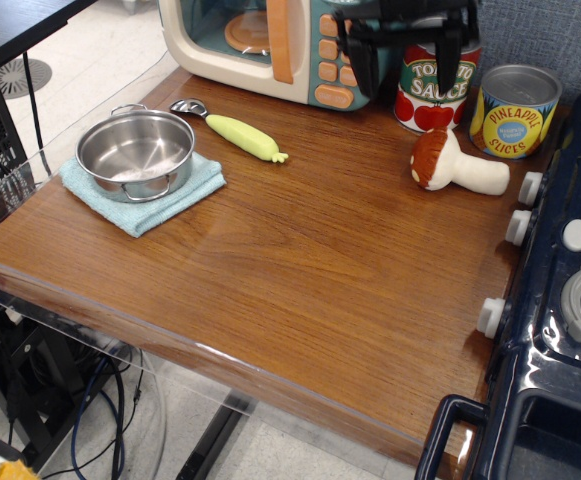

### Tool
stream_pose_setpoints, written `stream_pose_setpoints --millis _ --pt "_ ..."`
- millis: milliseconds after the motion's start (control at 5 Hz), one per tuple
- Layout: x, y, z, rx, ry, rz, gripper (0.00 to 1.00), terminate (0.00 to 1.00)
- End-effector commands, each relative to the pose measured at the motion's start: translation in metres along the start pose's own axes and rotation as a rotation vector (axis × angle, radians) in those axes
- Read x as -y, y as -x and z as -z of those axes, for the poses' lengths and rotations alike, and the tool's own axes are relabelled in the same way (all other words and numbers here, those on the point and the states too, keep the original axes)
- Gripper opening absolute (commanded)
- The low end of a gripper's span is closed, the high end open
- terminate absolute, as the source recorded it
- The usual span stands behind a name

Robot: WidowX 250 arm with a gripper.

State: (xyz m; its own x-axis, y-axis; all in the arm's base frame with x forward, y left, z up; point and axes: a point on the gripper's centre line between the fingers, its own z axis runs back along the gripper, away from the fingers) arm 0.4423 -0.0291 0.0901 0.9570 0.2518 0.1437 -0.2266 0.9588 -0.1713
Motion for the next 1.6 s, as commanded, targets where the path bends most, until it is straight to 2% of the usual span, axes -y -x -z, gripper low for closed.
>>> stream_pose_setpoints --millis 0,400,600,1200,1400 --pt "0.01 0.008 0.008 0.071 -0.025 0.124 1.0 0.0" --pt "0.019 0.011 0.035 0.033 -0.002 0.219 1.0 0.0" --pt "0.019 0.015 0.04 0.016 0.0 0.25 0.0 0.0" --pt "0.009 0.018 0.02 0.067 -0.018 0.248 0.0 0.0" --pt "0.006 0.018 -0.002 0.105 0.011 0.239 0.0 0.0"
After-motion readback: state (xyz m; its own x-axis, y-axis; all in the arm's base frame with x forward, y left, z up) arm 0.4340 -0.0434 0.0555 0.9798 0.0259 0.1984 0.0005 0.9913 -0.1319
